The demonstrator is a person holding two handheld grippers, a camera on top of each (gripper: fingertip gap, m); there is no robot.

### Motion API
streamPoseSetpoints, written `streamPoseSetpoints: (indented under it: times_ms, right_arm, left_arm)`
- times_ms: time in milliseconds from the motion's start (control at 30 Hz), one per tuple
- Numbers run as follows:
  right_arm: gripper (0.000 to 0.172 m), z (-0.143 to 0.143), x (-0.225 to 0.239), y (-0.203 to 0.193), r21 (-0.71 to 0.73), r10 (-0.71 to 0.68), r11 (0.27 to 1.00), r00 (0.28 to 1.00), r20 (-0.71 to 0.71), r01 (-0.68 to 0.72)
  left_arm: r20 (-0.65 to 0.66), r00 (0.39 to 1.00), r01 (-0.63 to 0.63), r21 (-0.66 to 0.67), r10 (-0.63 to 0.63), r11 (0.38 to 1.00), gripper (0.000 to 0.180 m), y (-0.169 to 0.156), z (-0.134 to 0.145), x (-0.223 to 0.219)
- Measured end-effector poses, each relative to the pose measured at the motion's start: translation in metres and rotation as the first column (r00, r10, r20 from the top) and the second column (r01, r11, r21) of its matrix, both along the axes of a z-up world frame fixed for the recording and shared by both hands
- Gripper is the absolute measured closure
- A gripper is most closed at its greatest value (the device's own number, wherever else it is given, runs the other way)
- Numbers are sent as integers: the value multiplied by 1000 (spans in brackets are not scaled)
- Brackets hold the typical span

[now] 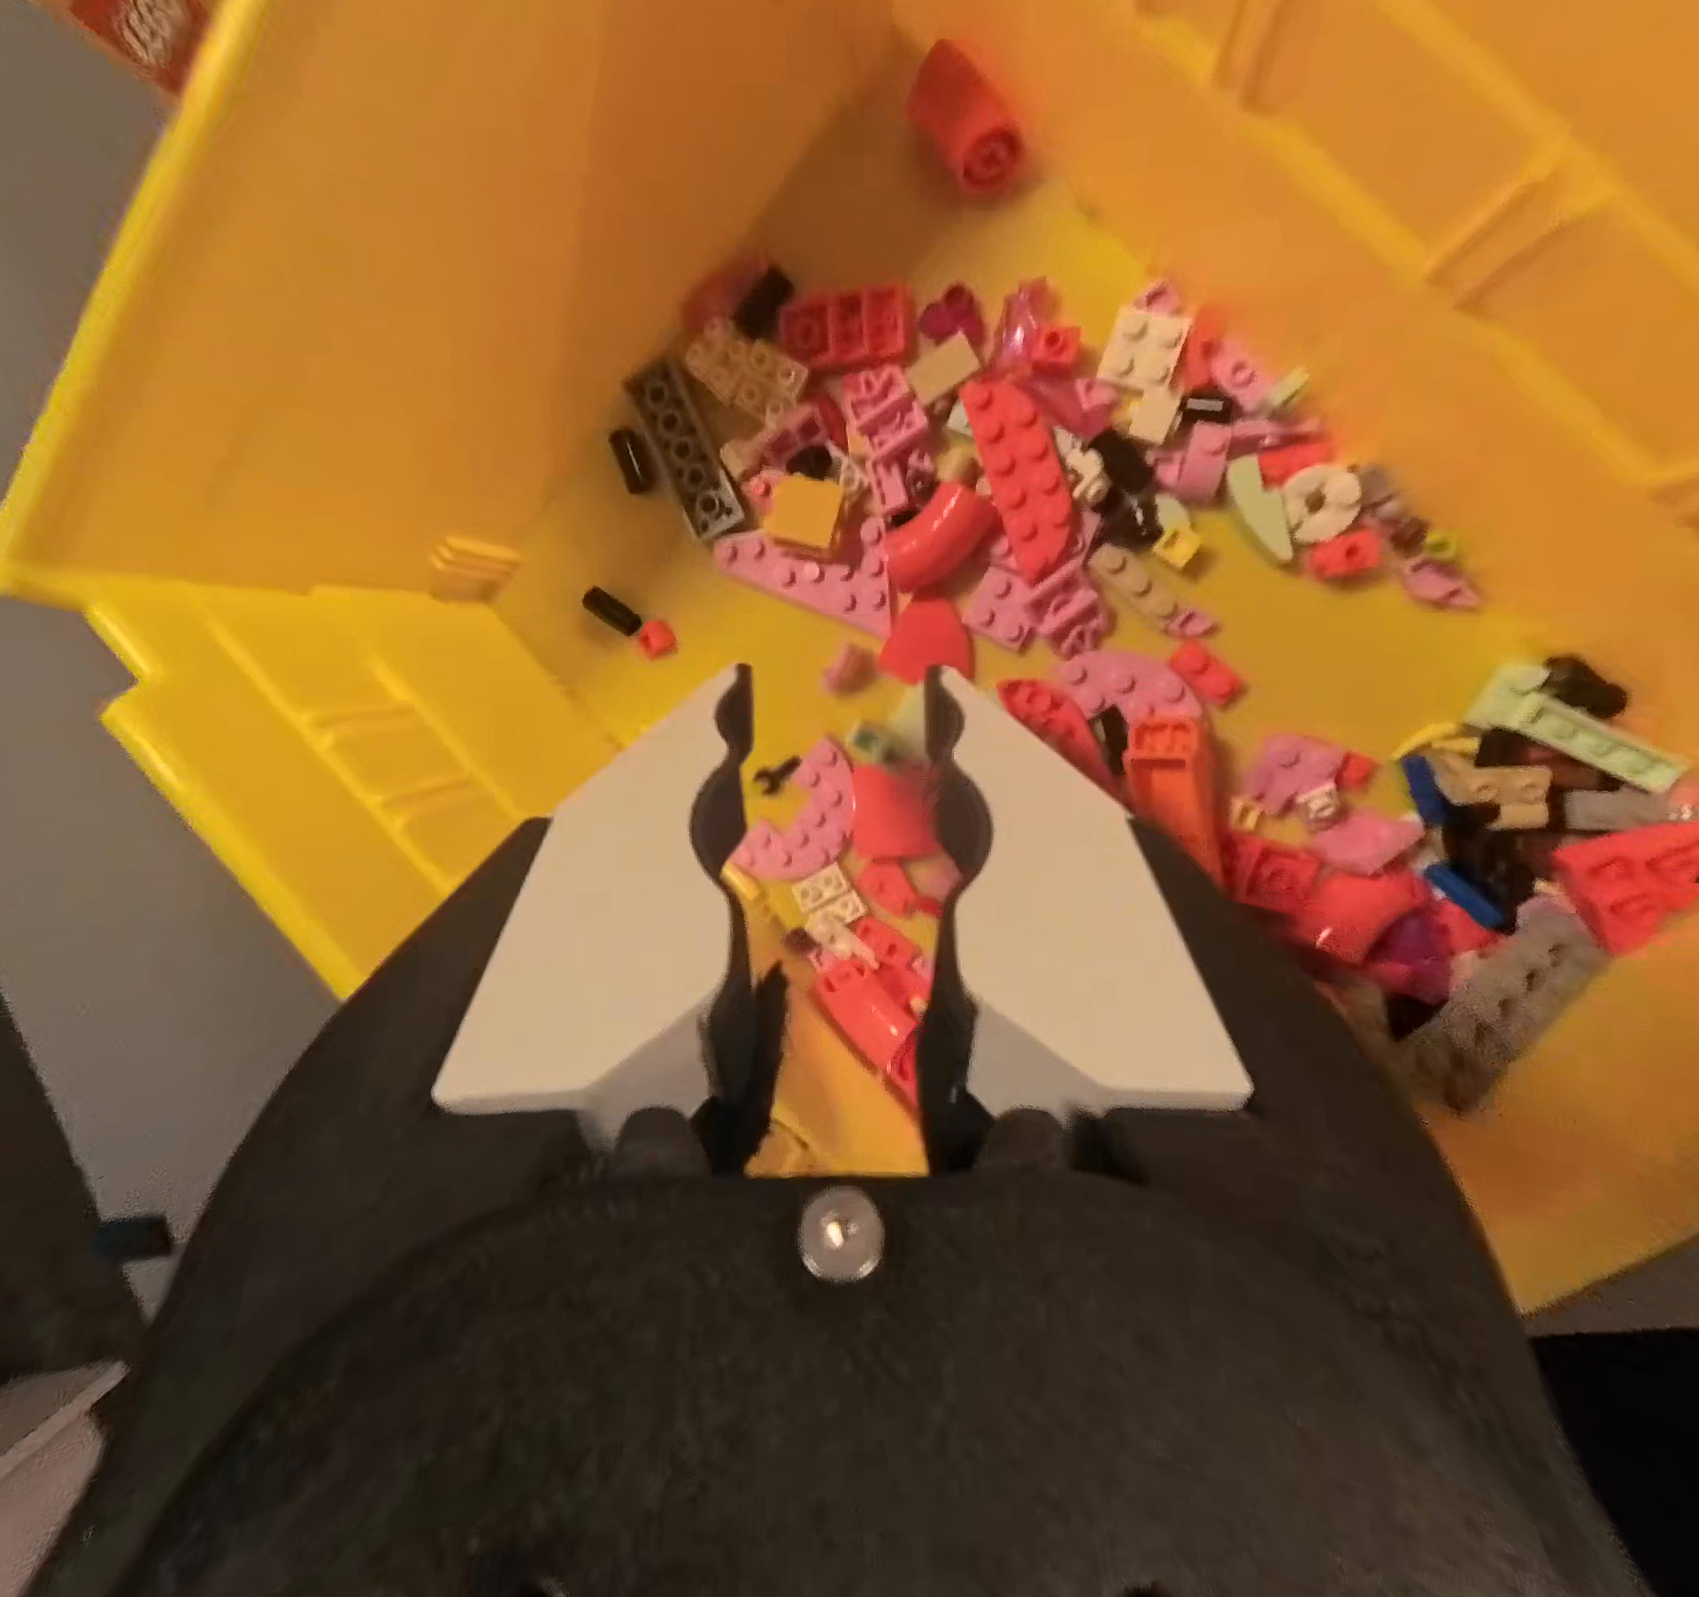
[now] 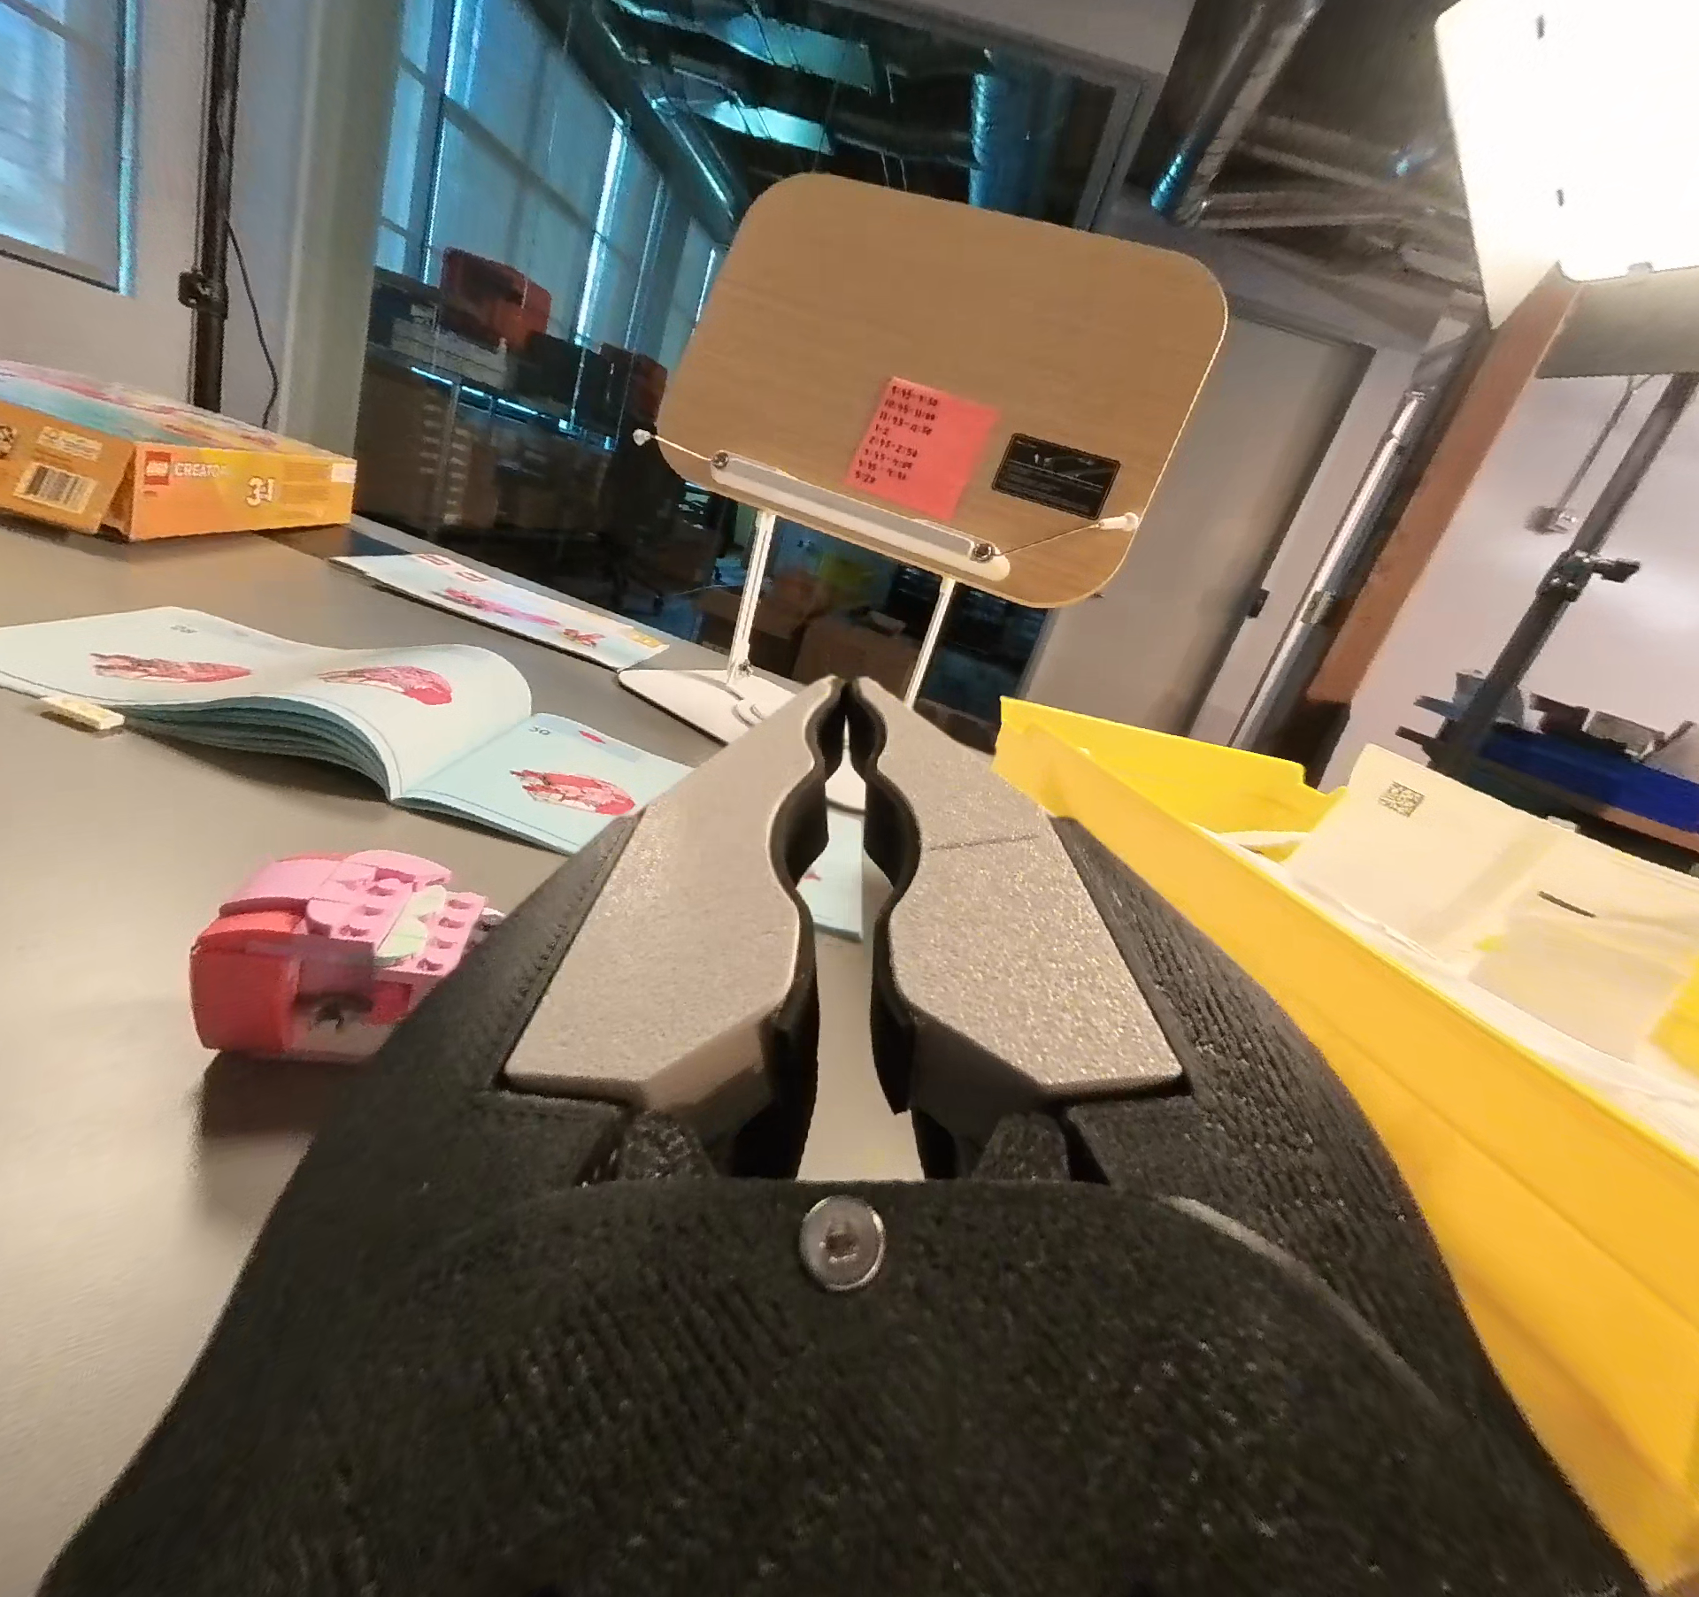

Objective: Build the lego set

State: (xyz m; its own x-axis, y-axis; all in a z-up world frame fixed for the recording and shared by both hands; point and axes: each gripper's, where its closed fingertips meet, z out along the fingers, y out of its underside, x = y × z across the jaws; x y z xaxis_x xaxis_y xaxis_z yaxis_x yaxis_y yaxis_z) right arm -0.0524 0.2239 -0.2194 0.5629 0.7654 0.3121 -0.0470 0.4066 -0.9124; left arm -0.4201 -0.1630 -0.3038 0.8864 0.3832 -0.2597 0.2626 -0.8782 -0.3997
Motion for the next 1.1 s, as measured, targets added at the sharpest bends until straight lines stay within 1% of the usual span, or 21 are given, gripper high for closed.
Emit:
streamPoseSetpoints:
  times_ms: [33,100,167,200,233,267,333,400,467,567,667,733,767,800,833,900,933,967,1000,1033,1100]
  right_arm:
    - [172,-1,0,1,-4,-1,1000,1000,4,1]
    - [172,-2,-1,1,-8,0,1000,1000,8,0]
    - [172,-2,-2,1,-7,0,1000,1000,16,0]
    - [172,-3,-3,0,-5,2,1000,1000,22,-2]
    - [172,-4,-4,0,-3,4,1000,1000,29,-4]
    - [172,-4,-5,-1,1,6,1000,999,35,-6]
    - [172,-5,-7,-2,7,7,1000,999,46,-8]
    - [172,-6,-7,-2,10,2,1000,999,55,-3]
    - [172,-7,-8,-3,16,-2,1000,998,62,1]
    - [172,-8,-10,-5,28,1,1000,997,78,-3]
    - [172,-9,-12,-8,41,5,999,996,93,-9]
    - [172,-10,-14,-9,49,6,999,995,102,-11]
    - [172,-10,-14,-9,54,7,998,995,104,-13]
    - [172,-10,-15,-10,57,9,998,994,107,-15]
    - [172,-11,-15,-10,60,10,998,994,110,-17]
    - [172,-11,-16,-11,64,13,998,993,115,-20]
    - [172,-11,-16,-11,66,14,998,993,118,-22]
    - [172,-12,-17,-12,67,16,997,993,120,-24]
    - [172,-12,-17,-12,68,18,997,992,122,-27]
    - [172,-12,-18,-12,68,20,997,992,125,-29]
    - [172,-13,-18,-13,71,22,997,992,128,-31]
  left_arm:
    - [16,1000,4,20,-4,1000,138,4,2,-1]
    - [93,995,33,35,-36,999,131,9,1,7]
    - [193,977,85,46,-92,995,130,15,-3,21]
    - [227,968,104,43,-111,994,130,16,-6,26]
    - [242,963,114,33,-118,993,126,17,-9,28]
    - [237,965,117,13,-116,993,114,17,-14,27]
    - [235,967,119,-56,-103,991,79,14,-25,26]
    - [239,966,135,-138,-99,981,57,10,-38,29]
    - [241,964,155,-173,-111,973,45,11,-46,32]
    - [206,972,151,-159,-117,976,39,19,-44,27]
    - [155,985,102,-155,-78,983,38,21,-41,12]
    - [78,996,47,-139,-36,989,48,22,-34,-7]
    - [28,999,46,-134,-43,990,51,22,-29,-15]
    - [17,997,77,-103,-75,992,55,28,-24,-16]
    - [46,992,122,-27,-121,992,63,39,-19,-8]
    - [145,962,208,156,-231,966,97,63,-7,18]
    - [187,944,236,198,-273,951,108,69,-4,29]
    - [218,928,257,208,-301,944,113,71,-3,37]
    - [244,915,275,206,-321,939,114,72,-5,43]
    - [262,907,285,196,-330,938,110,73,-8,48]
    - [252,912,289,160,-322,944,86,74,-15,51]
